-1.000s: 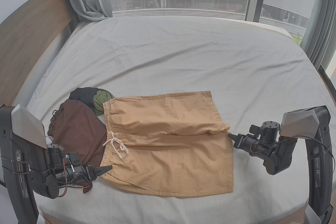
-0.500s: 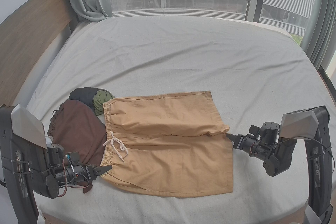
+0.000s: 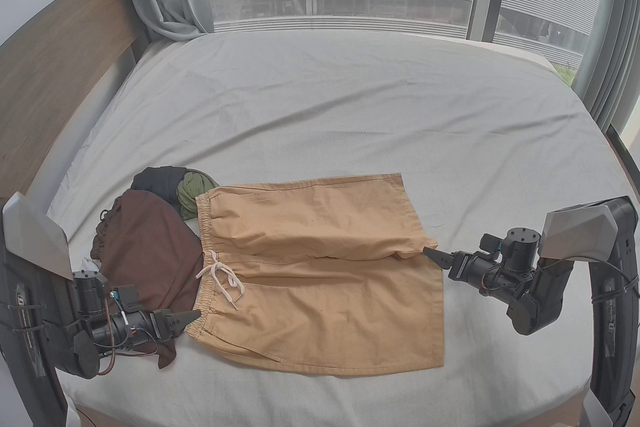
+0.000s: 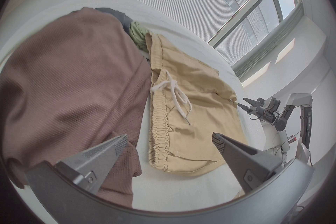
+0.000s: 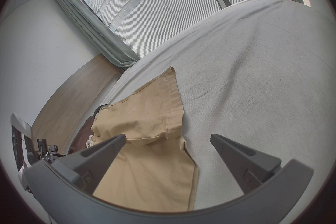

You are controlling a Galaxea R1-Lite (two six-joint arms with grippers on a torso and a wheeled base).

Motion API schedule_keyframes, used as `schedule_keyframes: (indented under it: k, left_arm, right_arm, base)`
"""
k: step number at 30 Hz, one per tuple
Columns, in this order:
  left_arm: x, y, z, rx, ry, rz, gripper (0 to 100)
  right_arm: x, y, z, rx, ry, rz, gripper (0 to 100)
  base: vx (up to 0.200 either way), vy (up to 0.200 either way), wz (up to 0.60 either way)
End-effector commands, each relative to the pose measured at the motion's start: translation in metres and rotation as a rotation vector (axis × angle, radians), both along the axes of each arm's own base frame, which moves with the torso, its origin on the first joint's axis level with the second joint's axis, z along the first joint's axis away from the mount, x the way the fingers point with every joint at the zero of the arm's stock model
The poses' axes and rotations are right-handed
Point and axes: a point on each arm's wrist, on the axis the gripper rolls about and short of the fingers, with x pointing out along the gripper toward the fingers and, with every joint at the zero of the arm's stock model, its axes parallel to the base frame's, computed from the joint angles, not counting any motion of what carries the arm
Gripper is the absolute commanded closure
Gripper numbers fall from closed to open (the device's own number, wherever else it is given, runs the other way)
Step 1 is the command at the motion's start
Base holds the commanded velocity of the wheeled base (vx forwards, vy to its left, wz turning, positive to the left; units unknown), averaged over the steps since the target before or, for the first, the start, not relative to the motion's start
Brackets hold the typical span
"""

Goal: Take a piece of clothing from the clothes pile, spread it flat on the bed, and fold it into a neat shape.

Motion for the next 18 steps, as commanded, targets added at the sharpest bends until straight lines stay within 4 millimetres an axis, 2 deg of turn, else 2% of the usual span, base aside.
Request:
schedule_keyframes:
  k: [1, 9, 14, 18]
  left_arm:
    - [-0.018, 0.012, 0.034, 0.022, -0.084, 0.049, 0]
    - [-0.038, 0.018, 0.027, 0.118, -0.063, 0.01, 0]
    - [-0.041, 0.035, 0.028, 0.183, -0.099, 0.048, 0]
    - [-0.041, 0.035, 0.03, 0.175, -0.11, 0.039, 0]
  right_arm:
    - [0.0, -0.002, 0.007, 0.002, -0.015, -0.004, 0]
    - [0.0, -0.003, 0.009, 0.003, -0.021, -0.008, 0]
    - [0.001, -0.006, 0.012, 0.004, -0.028, -0.017, 0]
    - [0.001, -0.007, 0.013, 0.005, -0.031, -0.019, 0]
  base:
    - [0.0, 0.0, 0.0]
    - [0.0, 0.0, 0.0]
    - [0.0, 0.0, 0.0]
    - [0.0, 0.0, 0.0]
